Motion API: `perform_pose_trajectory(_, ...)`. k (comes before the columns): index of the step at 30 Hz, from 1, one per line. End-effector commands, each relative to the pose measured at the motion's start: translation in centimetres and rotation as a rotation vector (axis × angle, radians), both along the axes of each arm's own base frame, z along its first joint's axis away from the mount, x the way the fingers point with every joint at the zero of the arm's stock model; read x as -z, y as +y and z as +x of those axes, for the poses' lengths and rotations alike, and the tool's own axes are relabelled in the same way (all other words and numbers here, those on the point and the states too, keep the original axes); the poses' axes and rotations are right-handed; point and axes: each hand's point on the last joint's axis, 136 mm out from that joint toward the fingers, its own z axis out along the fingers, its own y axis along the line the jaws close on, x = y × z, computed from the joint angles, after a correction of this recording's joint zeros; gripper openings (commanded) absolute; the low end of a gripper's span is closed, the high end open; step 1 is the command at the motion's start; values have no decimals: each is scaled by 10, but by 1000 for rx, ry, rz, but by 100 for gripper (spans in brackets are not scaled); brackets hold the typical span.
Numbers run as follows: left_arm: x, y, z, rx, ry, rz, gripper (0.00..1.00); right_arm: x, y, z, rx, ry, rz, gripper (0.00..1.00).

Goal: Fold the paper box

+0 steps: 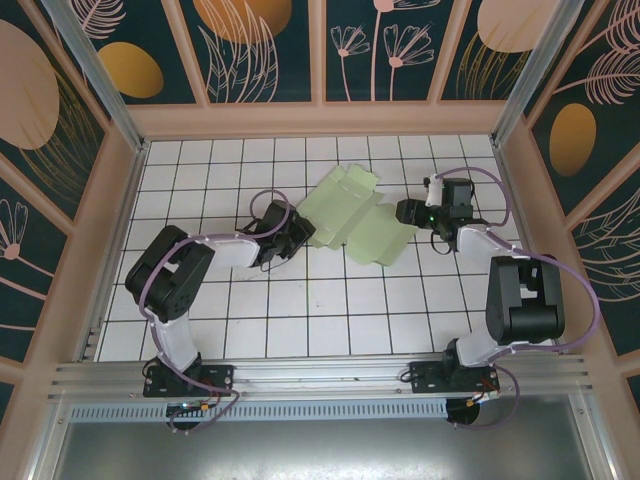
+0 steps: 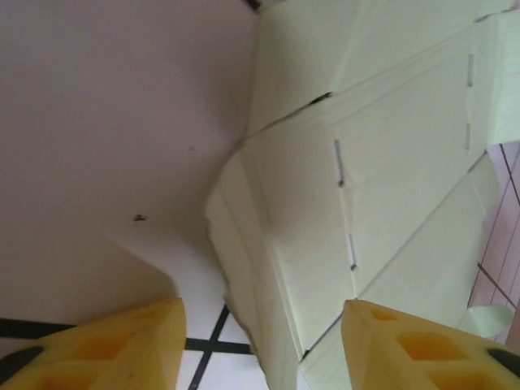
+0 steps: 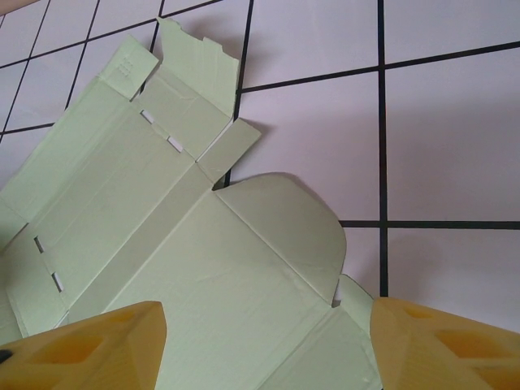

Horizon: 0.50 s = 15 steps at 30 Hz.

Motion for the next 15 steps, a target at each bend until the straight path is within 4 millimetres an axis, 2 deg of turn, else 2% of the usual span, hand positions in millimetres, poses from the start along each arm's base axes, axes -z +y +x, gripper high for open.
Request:
perform_pose_trajectory(1,-3,-12,8,-27,35,-80,45,-10,-2,1,-7,-39,2,68)
perform_pose_trajectory(4,-19,-17,22,-13,-16,-58,31,-11,-5,-2,0,-42,4,68)
perform_pose_trajectory(9,-29,-12,30,33,-59,50,8,-17,-9,-4,4,-54,17,68)
perform_pose_trajectory(12,-27,-6,30,54,-65,75,0,-24,-13,-2,9,-73,16,68)
perform_pose_trajectory(15,-25,-1,32,112,-82,113,0,-34,-12,0,-6,-103,17,68)
